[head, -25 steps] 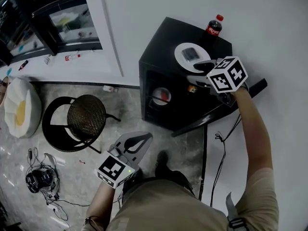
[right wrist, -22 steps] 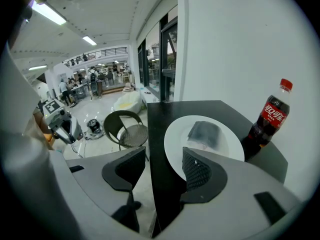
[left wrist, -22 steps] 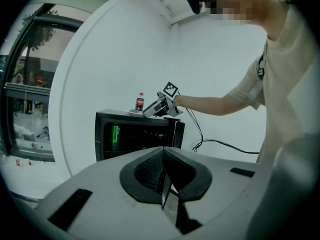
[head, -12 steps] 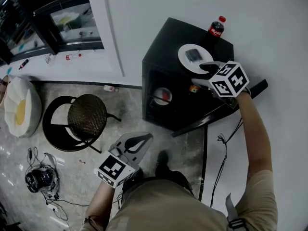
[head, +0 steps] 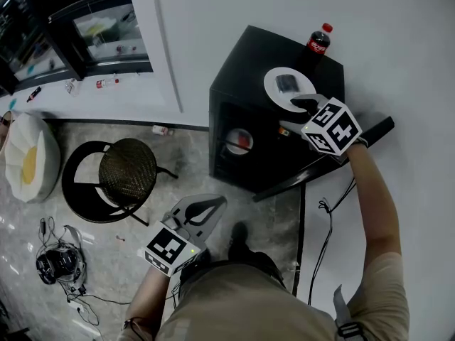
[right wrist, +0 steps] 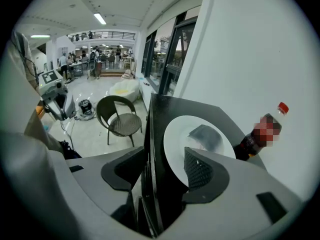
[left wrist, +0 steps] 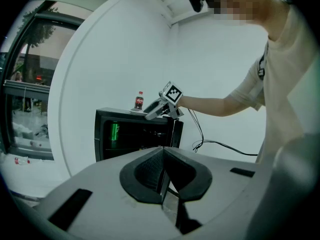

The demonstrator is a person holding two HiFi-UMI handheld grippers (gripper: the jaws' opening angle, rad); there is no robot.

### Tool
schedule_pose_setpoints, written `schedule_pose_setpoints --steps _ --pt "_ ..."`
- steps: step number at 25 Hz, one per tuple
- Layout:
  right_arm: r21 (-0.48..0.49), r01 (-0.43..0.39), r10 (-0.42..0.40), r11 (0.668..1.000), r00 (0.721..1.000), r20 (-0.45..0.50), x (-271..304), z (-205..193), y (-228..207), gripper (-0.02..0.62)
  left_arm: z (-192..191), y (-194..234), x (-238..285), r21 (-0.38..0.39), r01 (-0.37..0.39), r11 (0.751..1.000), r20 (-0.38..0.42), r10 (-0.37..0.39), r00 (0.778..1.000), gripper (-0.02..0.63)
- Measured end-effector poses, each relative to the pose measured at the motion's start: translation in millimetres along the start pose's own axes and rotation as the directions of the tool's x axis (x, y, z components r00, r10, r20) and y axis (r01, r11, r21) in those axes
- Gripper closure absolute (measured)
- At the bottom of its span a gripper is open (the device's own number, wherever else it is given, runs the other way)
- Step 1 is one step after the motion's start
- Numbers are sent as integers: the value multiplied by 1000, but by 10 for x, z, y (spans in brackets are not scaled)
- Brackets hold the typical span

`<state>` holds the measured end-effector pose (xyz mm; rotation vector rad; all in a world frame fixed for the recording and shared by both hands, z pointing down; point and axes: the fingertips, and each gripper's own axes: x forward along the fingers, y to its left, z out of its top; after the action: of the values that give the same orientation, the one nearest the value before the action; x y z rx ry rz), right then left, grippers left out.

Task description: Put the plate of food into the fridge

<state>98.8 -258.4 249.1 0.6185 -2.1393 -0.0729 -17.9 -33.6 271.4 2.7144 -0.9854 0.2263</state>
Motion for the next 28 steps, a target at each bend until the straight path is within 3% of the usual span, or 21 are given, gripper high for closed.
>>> schedule_pose_setpoints --steps 11,16,23,28 --pt "-63 38 -38 997 999 -4 -31 -2 87 348 -24 -31 0 -7 4 1000 1 -4 1000 594" --pt "-73 105 -103 992 994 26 -38 -15 43 348 -43 -34 -13 -8 7 1000 -7 -7 1000 595" --pt "-153 135 -146 979 987 -62 -1 -129 -21 348 -68 -30 -3 -13 11 1000 -16 -11 1000 594" --pt "-255 174 -204 951 974 -95 14 -166 -7 348 -83 -44 25 -16 19 1000 -21 -19 1000 595"
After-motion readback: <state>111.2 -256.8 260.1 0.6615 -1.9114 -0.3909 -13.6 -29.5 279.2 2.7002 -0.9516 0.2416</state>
